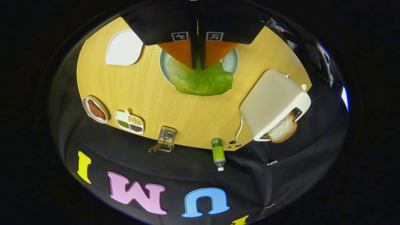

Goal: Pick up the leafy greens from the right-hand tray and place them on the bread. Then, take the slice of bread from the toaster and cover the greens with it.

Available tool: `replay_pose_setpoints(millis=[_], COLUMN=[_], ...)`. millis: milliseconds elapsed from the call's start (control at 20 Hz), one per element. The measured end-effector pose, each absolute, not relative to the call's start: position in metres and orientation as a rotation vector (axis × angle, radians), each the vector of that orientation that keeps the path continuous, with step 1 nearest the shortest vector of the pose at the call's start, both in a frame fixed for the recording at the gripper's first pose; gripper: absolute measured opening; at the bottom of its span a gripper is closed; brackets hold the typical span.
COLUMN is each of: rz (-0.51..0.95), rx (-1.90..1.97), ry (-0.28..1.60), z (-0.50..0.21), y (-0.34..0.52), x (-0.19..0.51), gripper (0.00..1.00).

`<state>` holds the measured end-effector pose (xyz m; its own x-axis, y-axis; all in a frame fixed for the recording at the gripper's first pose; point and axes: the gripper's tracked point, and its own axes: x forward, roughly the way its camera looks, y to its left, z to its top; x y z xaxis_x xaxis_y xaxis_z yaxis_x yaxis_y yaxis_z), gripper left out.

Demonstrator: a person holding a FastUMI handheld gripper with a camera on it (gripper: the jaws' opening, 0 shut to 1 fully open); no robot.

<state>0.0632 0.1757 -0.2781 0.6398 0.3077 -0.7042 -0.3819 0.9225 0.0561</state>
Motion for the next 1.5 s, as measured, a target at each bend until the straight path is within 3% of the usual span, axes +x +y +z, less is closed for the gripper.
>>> replay_pose_setpoints(millis=[300, 450, 600, 650, 750, 800, 950, 1500], rz=[0.381, 0.371, 0.365, 0.36, 0.355, 0.354, 0.352, 0.45], rx=[-0.062, -0.094, -0.116, -0.12, -0.125, -0.122, -0.125, -0.066], ry=[0.873, 0.87, 0.871, 0.872, 0.867, 0.859, 0.81, 0.588], z=[-0.306, -0.312, -0.319, -0.321, -0.319, -0.319, -0.299, -0.182], y=[0.192, 0.192, 0.194, 0.194, 0.193, 0.195, 0.193, 0.256], x=[0.067, 0.07, 0.069, 0.069, 0.068, 0.068, 0.068, 0.079], gripper=[0.1, 0.24, 0.29, 0.48, 0.67, 0.71, 1.0, 0.99])
